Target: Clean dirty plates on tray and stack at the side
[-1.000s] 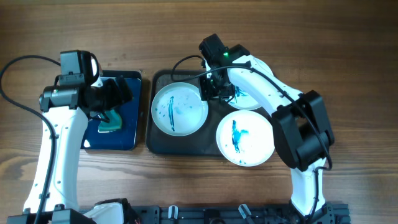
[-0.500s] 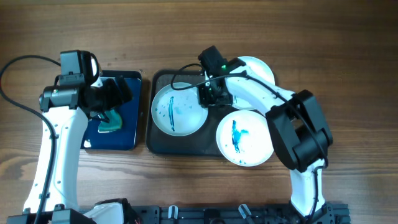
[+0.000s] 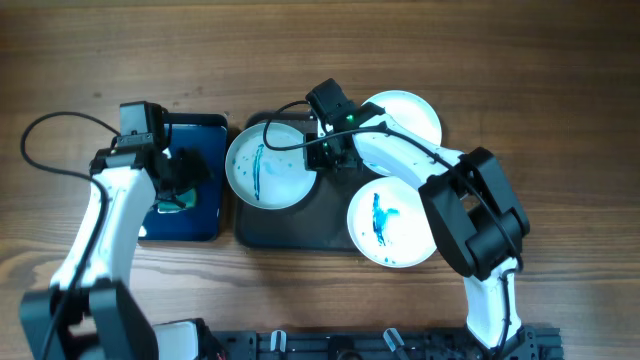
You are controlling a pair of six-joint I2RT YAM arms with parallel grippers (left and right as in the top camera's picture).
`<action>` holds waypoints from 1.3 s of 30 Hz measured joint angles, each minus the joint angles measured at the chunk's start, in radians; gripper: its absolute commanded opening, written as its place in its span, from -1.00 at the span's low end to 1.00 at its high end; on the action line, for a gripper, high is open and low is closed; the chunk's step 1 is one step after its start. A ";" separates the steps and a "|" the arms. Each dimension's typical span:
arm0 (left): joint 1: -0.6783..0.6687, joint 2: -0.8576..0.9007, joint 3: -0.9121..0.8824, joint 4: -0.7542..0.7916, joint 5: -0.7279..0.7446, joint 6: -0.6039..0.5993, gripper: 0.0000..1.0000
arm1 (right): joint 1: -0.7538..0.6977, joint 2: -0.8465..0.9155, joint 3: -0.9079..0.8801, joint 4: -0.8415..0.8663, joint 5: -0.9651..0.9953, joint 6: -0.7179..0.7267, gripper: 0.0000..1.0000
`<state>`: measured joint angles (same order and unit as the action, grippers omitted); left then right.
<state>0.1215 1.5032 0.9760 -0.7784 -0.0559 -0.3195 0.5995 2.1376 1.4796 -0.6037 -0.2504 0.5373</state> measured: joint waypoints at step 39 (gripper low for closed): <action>-0.177 0.108 0.166 -0.001 0.170 -0.023 -0.92 | -0.037 0.000 0.002 -0.072 -0.027 -0.005 -0.91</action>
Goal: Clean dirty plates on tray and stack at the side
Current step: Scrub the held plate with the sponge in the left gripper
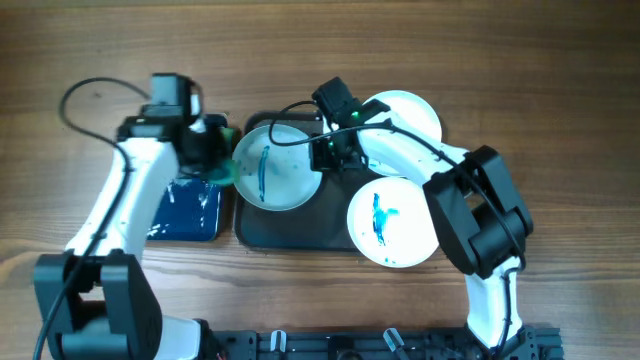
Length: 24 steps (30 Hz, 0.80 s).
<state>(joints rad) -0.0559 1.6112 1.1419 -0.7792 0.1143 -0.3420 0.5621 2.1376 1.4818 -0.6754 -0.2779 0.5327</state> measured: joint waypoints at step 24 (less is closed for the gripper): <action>-0.257 0.359 0.073 0.204 0.210 -0.016 -0.92 | -0.056 -0.002 0.005 -0.011 0.012 -0.052 -0.91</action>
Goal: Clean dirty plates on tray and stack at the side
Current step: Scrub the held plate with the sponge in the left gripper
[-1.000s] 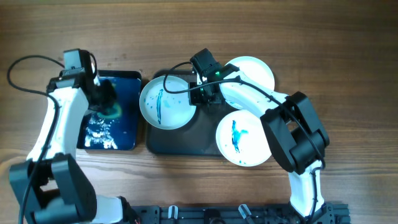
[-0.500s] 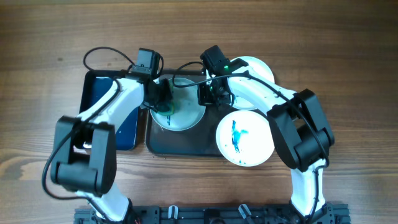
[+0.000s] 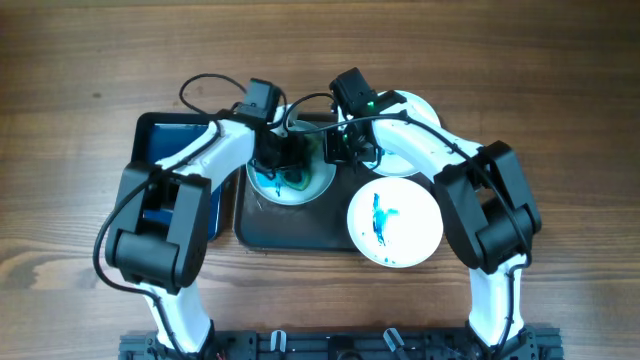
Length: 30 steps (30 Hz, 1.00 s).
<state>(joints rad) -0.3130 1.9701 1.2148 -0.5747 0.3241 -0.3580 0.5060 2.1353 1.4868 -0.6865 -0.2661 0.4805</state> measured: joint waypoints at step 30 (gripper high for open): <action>-0.068 0.014 0.044 -0.039 0.056 -0.015 -0.92 | -0.047 -0.003 -0.078 0.123 -0.186 0.016 -0.91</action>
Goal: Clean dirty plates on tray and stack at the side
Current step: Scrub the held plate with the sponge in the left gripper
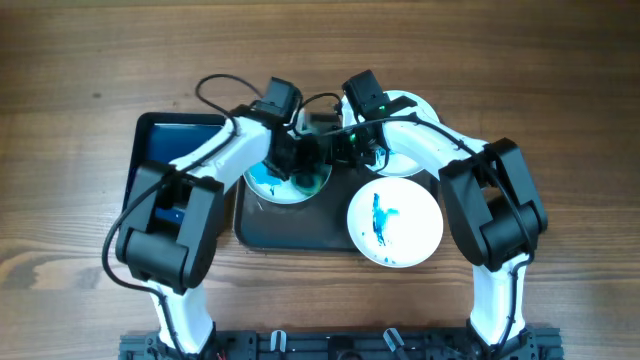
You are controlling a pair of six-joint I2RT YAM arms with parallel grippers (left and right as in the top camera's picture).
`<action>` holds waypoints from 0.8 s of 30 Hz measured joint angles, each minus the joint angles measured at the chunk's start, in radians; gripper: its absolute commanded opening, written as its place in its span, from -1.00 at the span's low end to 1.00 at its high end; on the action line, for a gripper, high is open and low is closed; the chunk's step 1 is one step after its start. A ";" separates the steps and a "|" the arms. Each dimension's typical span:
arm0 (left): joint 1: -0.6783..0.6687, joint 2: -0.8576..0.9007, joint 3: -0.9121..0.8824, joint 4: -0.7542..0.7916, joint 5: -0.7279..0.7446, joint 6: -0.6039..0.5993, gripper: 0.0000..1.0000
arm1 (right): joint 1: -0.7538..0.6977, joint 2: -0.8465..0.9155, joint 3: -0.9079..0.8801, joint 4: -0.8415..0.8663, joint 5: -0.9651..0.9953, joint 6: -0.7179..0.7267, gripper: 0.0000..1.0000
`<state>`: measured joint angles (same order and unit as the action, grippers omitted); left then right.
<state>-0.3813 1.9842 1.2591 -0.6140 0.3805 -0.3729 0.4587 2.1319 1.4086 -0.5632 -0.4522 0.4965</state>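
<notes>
A black tray (298,230) lies at the table's middle. On its left half sits a white plate (262,182) smeared with blue. My left gripper (298,163) is over this plate, shut on a green sponge (307,181) pressed onto the plate's right part. My right gripper (338,152) is at the plate's right rim and looks shut on it. A second white plate (395,222) with a blue stain lies over the tray's right edge. A third white plate (418,108) lies behind the right arm, mostly hidden.
A dark blue basin (165,150) with blue smears sits left of the tray, partly under the left arm. Both arms cross above the tray's back half. Bare wooden table surrounds everything.
The left gripper and sponge have shifted right across the plate, towards the right gripper. The blue smear on the plate looks more spread. The right gripper stays at the rim.
The left gripper was in the blue basin with the green sponge while the right gripper held the streaked plate's rim. Then the sponge was at the plate's left edge, then on the plate. Now it is at the plate's right side, the streak smeared.
</notes>
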 measured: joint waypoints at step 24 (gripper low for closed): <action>-0.003 0.002 -0.006 0.135 -0.048 -0.134 -0.92 | -0.016 0.000 -0.002 0.023 0.007 -0.005 -0.91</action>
<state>-0.3840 1.9865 1.2533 -0.4793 0.3328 -0.5068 0.4427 2.1319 1.4071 -0.5407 -0.4454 0.4919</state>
